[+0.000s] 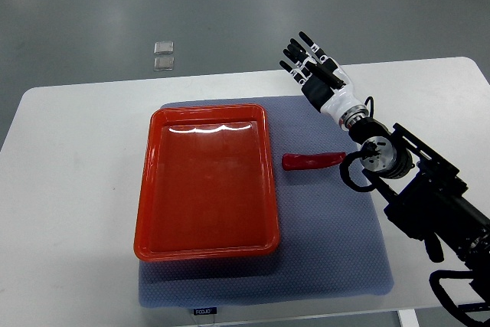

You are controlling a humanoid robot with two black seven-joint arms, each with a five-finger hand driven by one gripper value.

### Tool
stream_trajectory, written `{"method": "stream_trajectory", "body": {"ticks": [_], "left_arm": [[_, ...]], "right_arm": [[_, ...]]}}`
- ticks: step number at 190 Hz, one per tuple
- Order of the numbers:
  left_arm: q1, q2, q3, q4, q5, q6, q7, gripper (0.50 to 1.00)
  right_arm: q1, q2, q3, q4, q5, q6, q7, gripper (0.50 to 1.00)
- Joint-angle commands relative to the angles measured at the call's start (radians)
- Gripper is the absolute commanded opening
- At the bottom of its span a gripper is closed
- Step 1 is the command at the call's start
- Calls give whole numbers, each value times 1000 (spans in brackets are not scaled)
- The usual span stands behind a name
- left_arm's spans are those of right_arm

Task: Place red pepper on red tray
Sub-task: 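Move the right hand down toward the red pepper beside the tray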

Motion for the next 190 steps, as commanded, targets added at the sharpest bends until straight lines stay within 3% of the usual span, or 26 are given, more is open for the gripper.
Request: {"method": "stream_trajectory", "body": {"ticks": [1,51,94,125,158,190], "left_arm": [[0,0,0,0,0,0,0,1000],[-1,0,0,2,-1,11,0,1000],[-8,0,0,3,-1,11,0,1000],[-8,0,0,2,-1,12,0,1000],[-6,0,5,-6,0,9,-1,1000],[-6,0,3,-13,0,8,-3,1000]], "right_arm": [[-1,0,0,-1,-2,0,0,913],[5,0,-5,0,-5,6,-2,913],[62,-75,-132,0,-132,86,-5,913],[163,-201,-342,11,-339,163,-11,913],[339,-334,-636,54,-598,173,-35,913],[513,-423,-900,135,-664,206,-86,911]]}}
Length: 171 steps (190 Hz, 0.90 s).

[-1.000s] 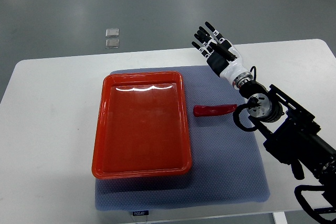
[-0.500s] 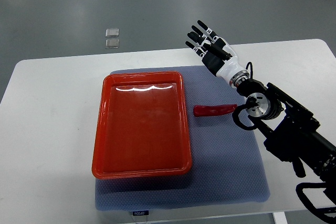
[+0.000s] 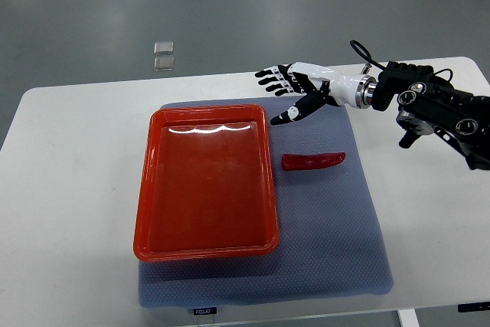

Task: Place red pepper on red tray
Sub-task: 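Move the right hand down toward the red pepper beside the tray, then close the right hand's fingers around the red pepper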

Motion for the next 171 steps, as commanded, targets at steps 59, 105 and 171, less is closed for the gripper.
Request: {"method": "stream_trajectory", "body": {"ticks": [59,105,171], "left_arm": [[0,0,0,-7,0,-8,-2,1000],[0,0,2,-23,0,-10,-2,1000],[0,0,2,-23,0,-10,1,1000]], "right_arm": [[189,-166,-261,232,-29,52,-126,911],[152,-172,-273,275,-29,-28,-143,909],[35,-146,-273,274,-97,-131,-140,903]]}}
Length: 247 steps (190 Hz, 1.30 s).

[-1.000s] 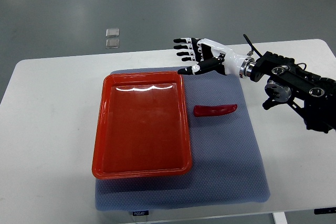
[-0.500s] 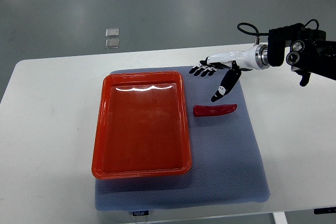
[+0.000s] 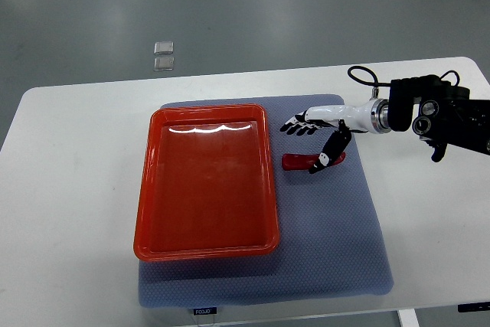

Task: Place red pepper on red tray
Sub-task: 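Close the right hand's fingers around the red pepper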

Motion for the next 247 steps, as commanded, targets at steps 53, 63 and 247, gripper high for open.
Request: {"method": "stream_trajectory", "body": {"ticks": [53,63,247], "left_arm": [[0,0,1,-2,0,-1,3,1000],[0,0,1,-2,0,-1,4,1000],[0,0,-5,6,0,-1,3,1000]], "right_arm": [[-69,30,-1,-25,-76,-99,3,872],[-75,31,-1,-28,-77,-106,5,866],[-98,37,-12,-52,-117,-132,10,527]]}}
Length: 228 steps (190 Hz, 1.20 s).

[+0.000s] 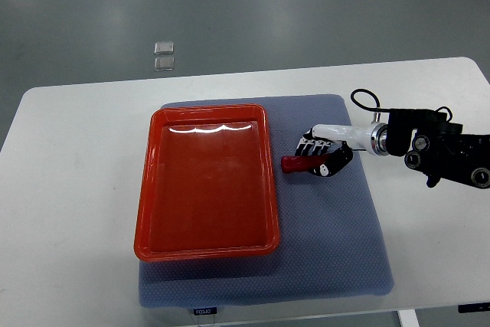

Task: Place red pepper on red tray
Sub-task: 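Close the right hand's fingers around the red pepper, then lift the pepper with the right hand and carry it over the tray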

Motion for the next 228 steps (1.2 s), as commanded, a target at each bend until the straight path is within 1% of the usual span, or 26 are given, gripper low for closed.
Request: {"method": "stream_trajectory", "body": {"ticks": [1,18,42,77,95,110,140,154,188,228], "left_arm": [[0,0,0,2,0,0,0,1000],[0,0,0,6,0,0,0,1000],[0,0,0,8,0,0,0,1000],[0,0,0,6,0,2,0,1000],[0,0,0,3,0,0,0,1000],[0,0,2,2,0,0,0,1000],[0,0,3,0,0,0,1,1000],[0,0,3,-1,0,2,1,1000],[-3,0,3,-3,0,0,1,1000],[-3,0,3,-3,0,0,0,1000]], "right_arm": [[2,-2,1,0,0,0,0,527],[8,-9,1,1,0,0,0,500],[16,-22,6,1,2,0,0,500],[71,-87,12,16,6,11,0,500],[120,-122,14,35,11,15,1,500],[165,-145,15,55,14,35,1,500],[246,-144,15,84,20,43,6,500],[269,-122,15,89,21,42,6,500],[288,28,11,72,25,29,6,500],[280,269,1,-80,25,-4,7,500]]}}
